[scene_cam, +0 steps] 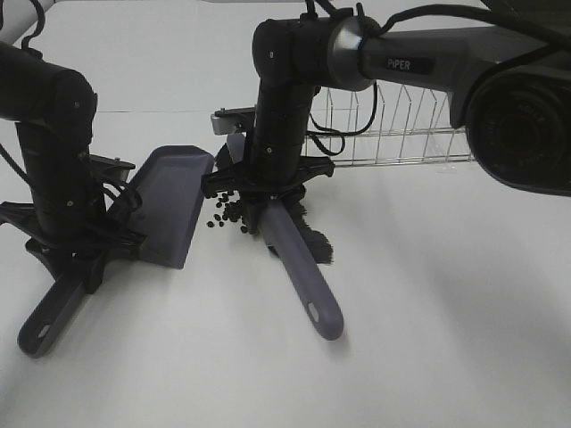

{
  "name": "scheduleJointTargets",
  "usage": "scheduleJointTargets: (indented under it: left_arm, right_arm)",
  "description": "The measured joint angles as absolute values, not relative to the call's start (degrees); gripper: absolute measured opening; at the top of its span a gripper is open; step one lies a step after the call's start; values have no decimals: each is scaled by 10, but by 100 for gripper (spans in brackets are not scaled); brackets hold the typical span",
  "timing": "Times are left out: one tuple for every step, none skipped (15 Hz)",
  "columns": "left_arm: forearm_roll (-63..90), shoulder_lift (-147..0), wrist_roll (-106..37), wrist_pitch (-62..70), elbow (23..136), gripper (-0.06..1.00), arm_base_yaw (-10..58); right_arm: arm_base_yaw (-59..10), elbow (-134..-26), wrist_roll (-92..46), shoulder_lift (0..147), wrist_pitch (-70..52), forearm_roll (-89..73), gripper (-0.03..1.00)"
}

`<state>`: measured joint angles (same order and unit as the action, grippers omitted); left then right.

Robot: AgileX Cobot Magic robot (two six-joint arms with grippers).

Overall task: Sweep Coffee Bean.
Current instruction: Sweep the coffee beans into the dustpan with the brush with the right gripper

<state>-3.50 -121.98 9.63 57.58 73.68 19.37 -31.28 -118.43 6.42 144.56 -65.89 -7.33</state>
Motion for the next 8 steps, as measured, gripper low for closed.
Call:
scheduleJointTargets:
  left_arm:
    - [-32,-1220,96,576,737,33,194]
    - [-28,-1220,96,577,737,33,194]
    - [-19,-1220,92,578,737,33,194]
    - [-11,-1220,89,578,737,33,194]
    - [-5,-1220,88,578,737,33,194]
    - [0,-1220,88,578,737,33,194]
    - [0,-1220,88,578,737,33,194]
    - [0,-1220,87,578,737,33,194]
  right_arm:
    - [-313,-1184,58,1447,-646,-100,34]
    - [-313,-1184,55,1448,-638,-117,34]
    - [-313,-1184,50,1449,-617,-150,34]
    - [-313,-1184,44,1450,-597,-187,34]
    - [-313,-1184,39,1453,-579,-217,34]
    - [-313,-1184,37,1454,-567,-238,34]
    - [-313,-1184,34,1454,-556,-256,34]
    - [-313,-1184,23,1454,-548,-276,34]
